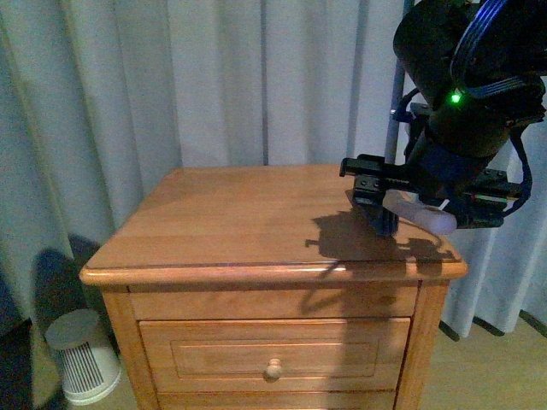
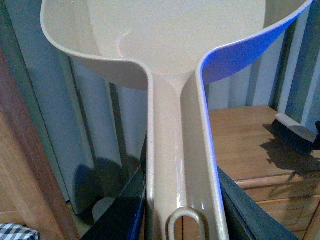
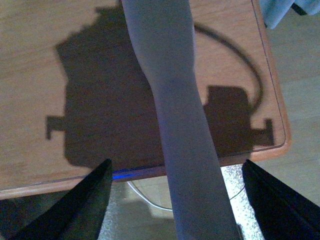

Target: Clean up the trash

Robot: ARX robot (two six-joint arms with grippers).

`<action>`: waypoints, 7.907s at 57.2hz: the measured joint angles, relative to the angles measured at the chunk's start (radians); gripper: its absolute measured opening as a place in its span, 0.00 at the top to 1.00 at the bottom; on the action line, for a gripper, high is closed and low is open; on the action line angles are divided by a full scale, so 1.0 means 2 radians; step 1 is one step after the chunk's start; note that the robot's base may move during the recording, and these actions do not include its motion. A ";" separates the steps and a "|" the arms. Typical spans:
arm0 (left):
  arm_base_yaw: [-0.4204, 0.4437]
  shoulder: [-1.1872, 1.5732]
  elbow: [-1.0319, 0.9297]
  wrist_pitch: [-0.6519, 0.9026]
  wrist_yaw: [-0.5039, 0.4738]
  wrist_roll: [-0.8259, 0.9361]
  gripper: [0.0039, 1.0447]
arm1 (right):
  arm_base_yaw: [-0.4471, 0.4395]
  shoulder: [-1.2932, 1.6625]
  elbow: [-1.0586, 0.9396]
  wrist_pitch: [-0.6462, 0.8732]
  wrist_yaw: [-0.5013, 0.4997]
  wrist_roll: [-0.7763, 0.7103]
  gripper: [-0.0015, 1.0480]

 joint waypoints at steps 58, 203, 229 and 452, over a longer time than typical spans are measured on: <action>0.000 0.000 0.000 0.000 0.000 0.000 0.73 | 0.025 -0.207 -0.186 0.284 0.141 -0.230 0.80; -0.001 0.000 -0.001 0.000 -0.001 0.000 0.73 | 0.145 -0.698 -0.544 0.315 0.312 -0.268 0.80; -0.001 0.000 -0.001 0.000 -0.001 0.000 0.73 | 0.146 -0.698 -0.544 0.315 0.311 -0.268 0.80; 0.014 0.738 0.424 -0.255 0.105 0.533 0.73 | 0.020 -0.359 -0.328 0.232 0.060 -0.251 0.80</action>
